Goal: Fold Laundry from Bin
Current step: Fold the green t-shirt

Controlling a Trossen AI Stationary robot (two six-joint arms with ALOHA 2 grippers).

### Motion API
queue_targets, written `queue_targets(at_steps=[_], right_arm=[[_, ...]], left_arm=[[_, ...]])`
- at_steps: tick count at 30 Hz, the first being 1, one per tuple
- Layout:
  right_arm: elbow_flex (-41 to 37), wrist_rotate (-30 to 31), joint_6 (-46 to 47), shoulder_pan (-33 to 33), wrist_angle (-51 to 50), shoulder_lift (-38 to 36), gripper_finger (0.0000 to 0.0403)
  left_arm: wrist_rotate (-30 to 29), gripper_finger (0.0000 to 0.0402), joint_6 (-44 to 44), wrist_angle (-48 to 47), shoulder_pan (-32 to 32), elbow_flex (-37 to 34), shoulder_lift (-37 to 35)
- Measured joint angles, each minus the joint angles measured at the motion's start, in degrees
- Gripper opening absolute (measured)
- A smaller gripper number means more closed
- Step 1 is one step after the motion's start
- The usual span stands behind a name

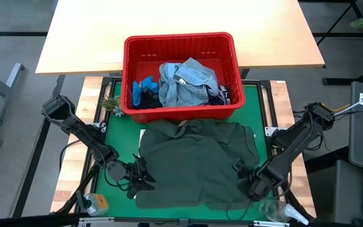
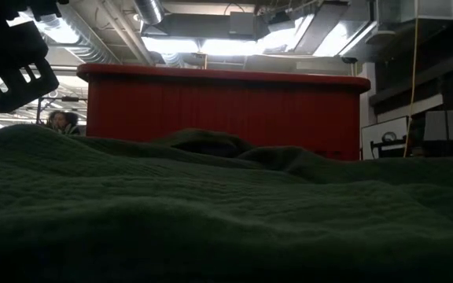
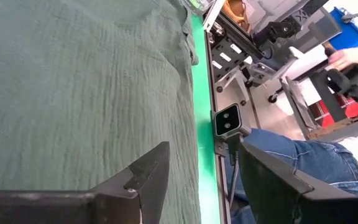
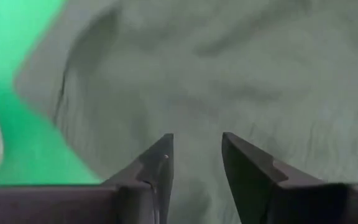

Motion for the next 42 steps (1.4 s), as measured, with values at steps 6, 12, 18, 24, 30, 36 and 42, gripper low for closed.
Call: queue_targets(at_steps=[6, 12, 18, 24, 30, 36, 42], right_arm=[[0.0, -9.7, -8.8, 0.0, -3.8, 4.9, 0.0138], [0.0, -12.8, -14.2, 0.0, -0.9, 8.8, 0.0138], [0.0, -17.0, -16.8, 0.1, -0.8, 9.5, 0.0138], [0.0, -17.9, -19.3, 2.3, -0.9, 9.5, 0.0138], [0.0, -15.5, -19.5, 6.1, -0.6, 11.3, 0.0138], [0.0, -11.2, -18.5, 7.4, 3.5, 13.7, 0.0138], [0.0, -8.1, -18.4, 7.4, 4.8, 15.0, 0.0133]], left_arm=[[-0.1, 0.0183, 0.0, 0.0, 0.0, 0.0, 0.0], [-0.1, 0.0183, 0.0, 0.0, 0.0, 0.0, 0.0], [-0.1, 0.0183, 0.0, 0.0, 0.0, 0.0, 0.0], [-0.1, 0.0183, -0.1, 0.0, 0.0, 0.0, 0.0], [-0.2, 0.0183, 0.0, 0.0, 0.0, 0.0, 0.0], [-0.2, 0.0183, 0.0, 0.0, 0.0, 0.0, 0.0], [-0.2, 0.0183, 0.0, 0.0, 0.0, 0.0, 0.0]])
